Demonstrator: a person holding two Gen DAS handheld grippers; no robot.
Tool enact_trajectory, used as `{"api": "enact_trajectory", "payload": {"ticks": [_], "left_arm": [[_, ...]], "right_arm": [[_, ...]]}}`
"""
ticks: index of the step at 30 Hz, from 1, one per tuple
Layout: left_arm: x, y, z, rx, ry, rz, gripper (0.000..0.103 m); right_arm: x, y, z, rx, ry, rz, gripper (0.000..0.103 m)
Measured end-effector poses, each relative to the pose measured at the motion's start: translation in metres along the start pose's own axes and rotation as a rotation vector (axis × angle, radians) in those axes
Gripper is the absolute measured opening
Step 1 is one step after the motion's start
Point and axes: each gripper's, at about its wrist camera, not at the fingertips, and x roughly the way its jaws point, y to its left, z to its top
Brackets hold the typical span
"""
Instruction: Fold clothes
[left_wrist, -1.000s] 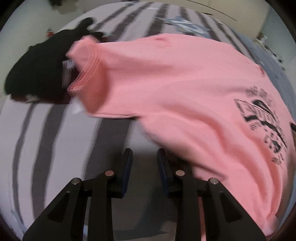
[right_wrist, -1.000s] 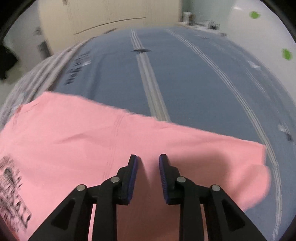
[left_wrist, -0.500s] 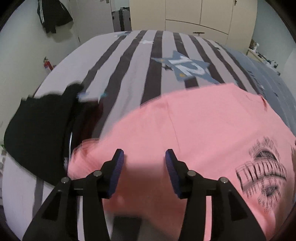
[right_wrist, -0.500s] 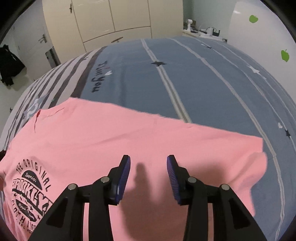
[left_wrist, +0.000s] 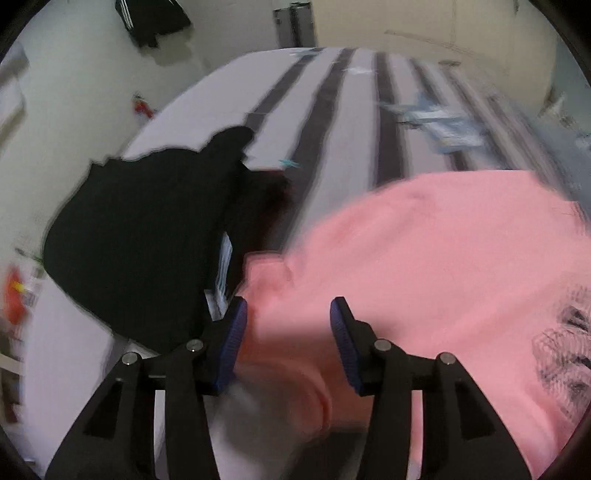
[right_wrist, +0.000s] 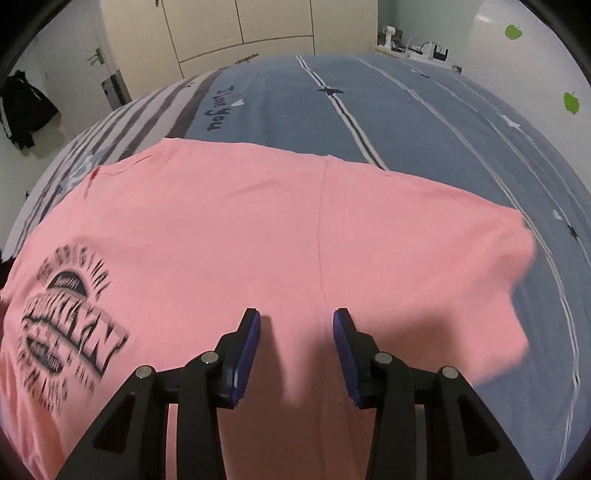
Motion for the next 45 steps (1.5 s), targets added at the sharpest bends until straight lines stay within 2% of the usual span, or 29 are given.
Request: {"api": "enact_trajectory", "payload": {"ticks": [4, 10, 17, 19, 23, 28, 32, 33, 34, 35, 36, 41, 45], "left_arm": [[-0.039, -0.003, -0.042, -0.047, -0.014, -0.124, 0.045], [-0.092, -0.033, -0.139, 0.012, 0.018, -0.198, 0.045], [-0.121, -0.054, -0.201, 0.087, 0.022, -0.179, 0.045], [-0.135, -0.055, -0.221, 0.105, 0.011, -0.158, 0.045], [-0.143, -0.055, -0.249, 0.113, 0.013, -0.162, 0.045], [-0.139, -0.057, -0.273, 0.195, -0.024, -0.107, 0.045], [-0.135, -0.05, -0.275, 0.195, -0.068, -0.096, 0.044], [-0.136, -0.05, -0.275, 0.202, -0.079, -0.096, 0.039], [-0.136, -0.051, -0.274, 0.211, -0.089, -0.097, 0.027], [-0.137, -0.053, -0.273, 0.222, -0.098, -0.089, 0.019], [-0.137, -0.055, -0.272, 0.227, -0.1, -0.082, 0.005], [-0.149, -0.053, -0.27, 0.208, -0.145, -0.107, 0.002], [-0.171, -0.029, -0.281, 0.124, -0.151, -0.106, 0.001]], "right_arm": [[-0.036, 0.009, -0.04, -0.048, 0.007, 0.049, 0.041], [-0.07, 0.02, -0.109, -0.08, 0.025, 0.084, 0.044], [-0.1, 0.014, -0.167, -0.072, 0.037, 0.1, 0.044], [-0.114, 0.009, -0.182, -0.086, 0.03, 0.093, 0.044], [-0.137, -0.005, -0.209, -0.087, 0.027, 0.08, 0.044], [-0.158, -0.021, -0.245, -0.074, 0.015, 0.054, 0.046], [-0.176, -0.018, -0.27, -0.082, -0.013, 0.036, 0.051], [-0.179, -0.016, -0.276, -0.088, -0.019, 0.028, 0.055], [-0.181, -0.015, -0.281, -0.089, -0.024, 0.026, 0.057], [-0.183, -0.014, -0.284, -0.084, -0.028, 0.032, 0.058], [-0.183, -0.013, -0.288, -0.08, -0.031, 0.036, 0.06], [-0.17, -0.013, -0.292, -0.075, -0.024, 0.011, 0.061], [-0.155, -0.03, -0.282, 0.031, 0.005, 0.073, 0.06]]}}
